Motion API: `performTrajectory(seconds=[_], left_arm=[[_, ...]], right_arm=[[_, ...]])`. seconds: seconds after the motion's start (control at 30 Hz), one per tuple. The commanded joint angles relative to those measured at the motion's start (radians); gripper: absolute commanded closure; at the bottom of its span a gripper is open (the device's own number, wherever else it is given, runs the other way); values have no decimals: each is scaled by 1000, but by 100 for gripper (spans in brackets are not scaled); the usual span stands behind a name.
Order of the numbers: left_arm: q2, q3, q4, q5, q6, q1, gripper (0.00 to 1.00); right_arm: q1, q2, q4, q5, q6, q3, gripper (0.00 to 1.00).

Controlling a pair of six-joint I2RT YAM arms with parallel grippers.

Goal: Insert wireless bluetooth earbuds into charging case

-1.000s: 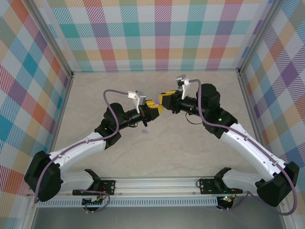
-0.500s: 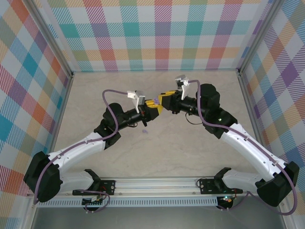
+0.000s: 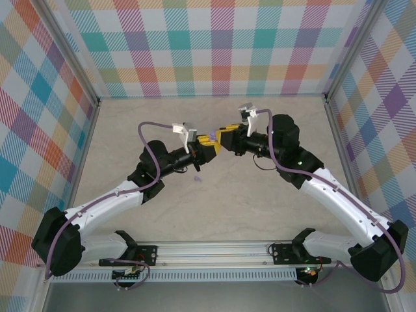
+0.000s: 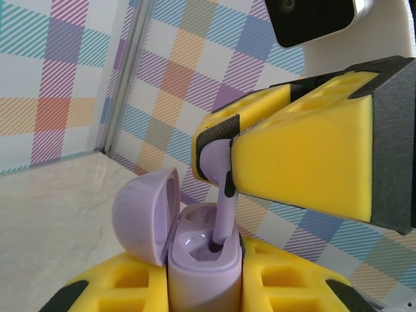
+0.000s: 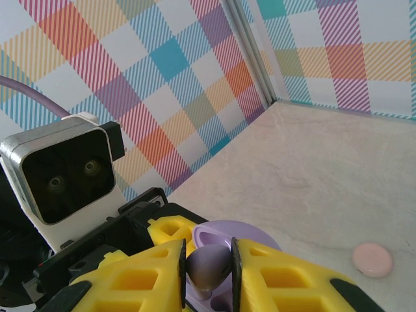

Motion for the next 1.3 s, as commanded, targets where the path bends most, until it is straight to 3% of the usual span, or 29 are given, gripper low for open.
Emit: performTrajectory(seconds=[0.0, 0.43, 0.9, 1.27], left_arm=[[-32, 33, 33, -15, -8, -16, 96], [-28, 37, 28, 18, -1, -15, 96], [-29, 42, -14, 28, 21, -16, 96], [-68, 48, -154, -4, 116, -16, 96]], right_arm=[[6, 6, -9, -15, -27, 34, 76], [7, 27, -53, -47, -44, 60, 72], [8, 13, -114, -21, -71, 102, 49], [8, -10, -323, 67, -140, 188, 45]])
